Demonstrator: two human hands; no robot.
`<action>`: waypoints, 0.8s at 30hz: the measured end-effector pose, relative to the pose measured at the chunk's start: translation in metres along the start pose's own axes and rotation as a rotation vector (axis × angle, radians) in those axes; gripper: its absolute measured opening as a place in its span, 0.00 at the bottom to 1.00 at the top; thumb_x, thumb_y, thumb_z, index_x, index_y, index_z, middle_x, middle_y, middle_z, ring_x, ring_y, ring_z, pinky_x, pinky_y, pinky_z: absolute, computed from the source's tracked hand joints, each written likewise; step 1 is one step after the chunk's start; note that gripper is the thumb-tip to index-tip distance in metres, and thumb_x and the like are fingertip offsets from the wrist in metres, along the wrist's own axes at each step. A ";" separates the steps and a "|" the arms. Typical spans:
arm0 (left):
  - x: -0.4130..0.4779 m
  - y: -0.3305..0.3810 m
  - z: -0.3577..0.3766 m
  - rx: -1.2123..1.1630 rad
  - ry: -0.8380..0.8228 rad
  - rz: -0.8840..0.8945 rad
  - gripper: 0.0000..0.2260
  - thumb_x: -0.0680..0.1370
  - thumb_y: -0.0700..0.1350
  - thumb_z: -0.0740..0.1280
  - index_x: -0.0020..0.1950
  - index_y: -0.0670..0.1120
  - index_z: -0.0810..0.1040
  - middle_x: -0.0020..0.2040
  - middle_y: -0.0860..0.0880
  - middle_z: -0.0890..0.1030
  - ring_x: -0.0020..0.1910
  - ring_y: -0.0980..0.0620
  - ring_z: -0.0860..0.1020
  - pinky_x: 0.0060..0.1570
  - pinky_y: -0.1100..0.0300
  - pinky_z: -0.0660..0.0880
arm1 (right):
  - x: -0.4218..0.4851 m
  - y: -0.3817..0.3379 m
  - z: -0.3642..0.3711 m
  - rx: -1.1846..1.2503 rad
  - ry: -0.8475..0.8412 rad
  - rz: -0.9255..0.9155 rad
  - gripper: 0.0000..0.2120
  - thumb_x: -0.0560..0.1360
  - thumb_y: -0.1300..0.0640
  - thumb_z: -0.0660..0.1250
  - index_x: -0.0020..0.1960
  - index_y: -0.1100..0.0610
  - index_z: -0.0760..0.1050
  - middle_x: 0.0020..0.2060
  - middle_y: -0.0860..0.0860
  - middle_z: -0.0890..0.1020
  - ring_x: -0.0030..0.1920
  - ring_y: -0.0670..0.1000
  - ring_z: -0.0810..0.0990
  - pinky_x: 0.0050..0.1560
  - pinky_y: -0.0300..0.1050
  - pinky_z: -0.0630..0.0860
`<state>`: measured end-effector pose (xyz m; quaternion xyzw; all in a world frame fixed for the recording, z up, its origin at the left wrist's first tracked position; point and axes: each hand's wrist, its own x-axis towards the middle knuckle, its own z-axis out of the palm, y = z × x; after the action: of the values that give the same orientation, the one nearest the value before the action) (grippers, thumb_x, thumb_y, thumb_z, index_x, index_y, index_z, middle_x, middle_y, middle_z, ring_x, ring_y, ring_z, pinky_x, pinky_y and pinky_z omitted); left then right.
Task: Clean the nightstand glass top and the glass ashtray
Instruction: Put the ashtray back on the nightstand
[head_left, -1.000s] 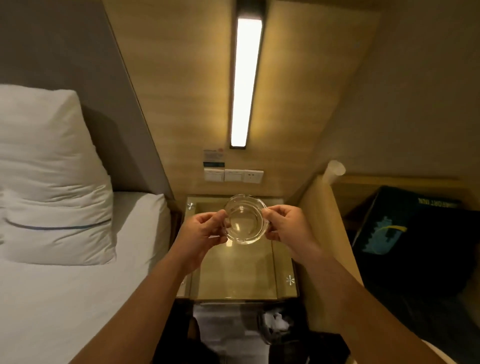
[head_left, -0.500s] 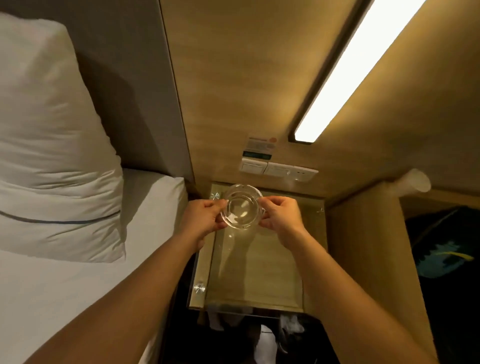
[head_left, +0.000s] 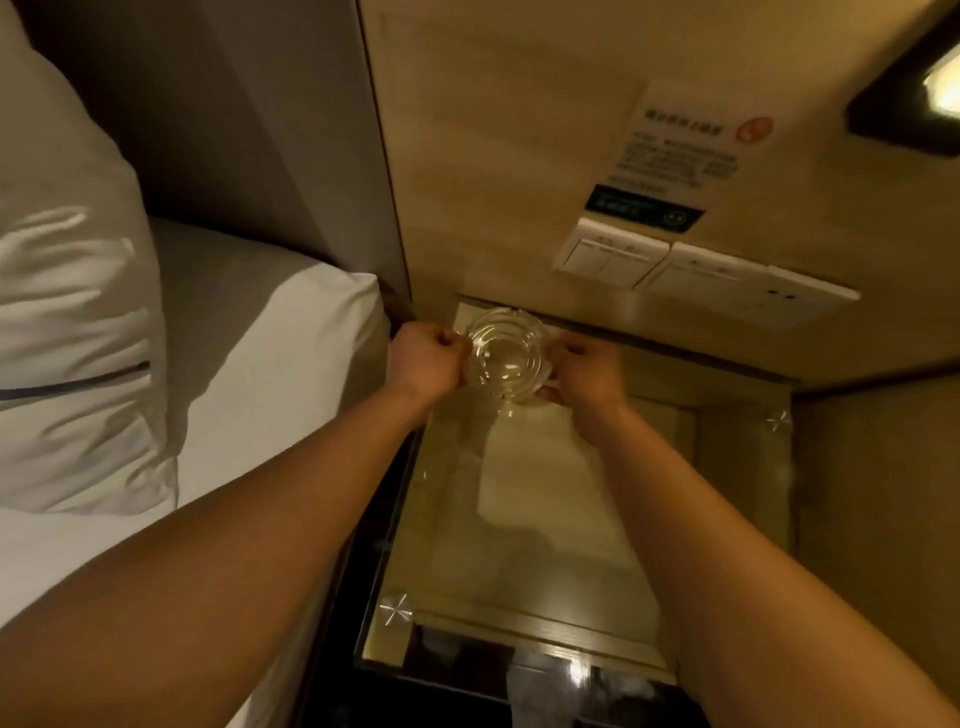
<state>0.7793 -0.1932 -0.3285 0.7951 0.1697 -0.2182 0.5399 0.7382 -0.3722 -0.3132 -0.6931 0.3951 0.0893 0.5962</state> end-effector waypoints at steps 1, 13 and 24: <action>0.008 -0.004 0.004 0.031 0.005 0.007 0.12 0.81 0.42 0.72 0.39 0.38 0.83 0.39 0.37 0.85 0.38 0.40 0.86 0.46 0.40 0.85 | 0.009 0.004 0.003 -0.009 0.011 0.003 0.11 0.79 0.63 0.67 0.39 0.54 0.81 0.40 0.58 0.82 0.38 0.54 0.81 0.36 0.49 0.82; 0.047 -0.018 0.011 0.151 0.046 0.044 0.11 0.81 0.43 0.71 0.46 0.35 0.85 0.44 0.34 0.85 0.47 0.36 0.86 0.52 0.40 0.84 | 0.049 0.017 0.028 -0.027 0.035 0.030 0.12 0.80 0.62 0.68 0.38 0.53 0.79 0.40 0.57 0.84 0.39 0.55 0.84 0.40 0.52 0.85; 0.042 -0.015 0.006 0.158 0.017 0.046 0.17 0.82 0.48 0.71 0.48 0.33 0.84 0.45 0.32 0.85 0.47 0.34 0.85 0.52 0.39 0.82 | 0.051 0.019 0.033 -0.175 0.131 -0.043 0.09 0.78 0.59 0.70 0.45 0.65 0.83 0.35 0.57 0.81 0.36 0.56 0.79 0.48 0.64 0.84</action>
<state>0.8062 -0.1920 -0.3650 0.8407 0.1382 -0.2119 0.4787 0.7713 -0.3648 -0.3663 -0.7552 0.4092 0.0652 0.5079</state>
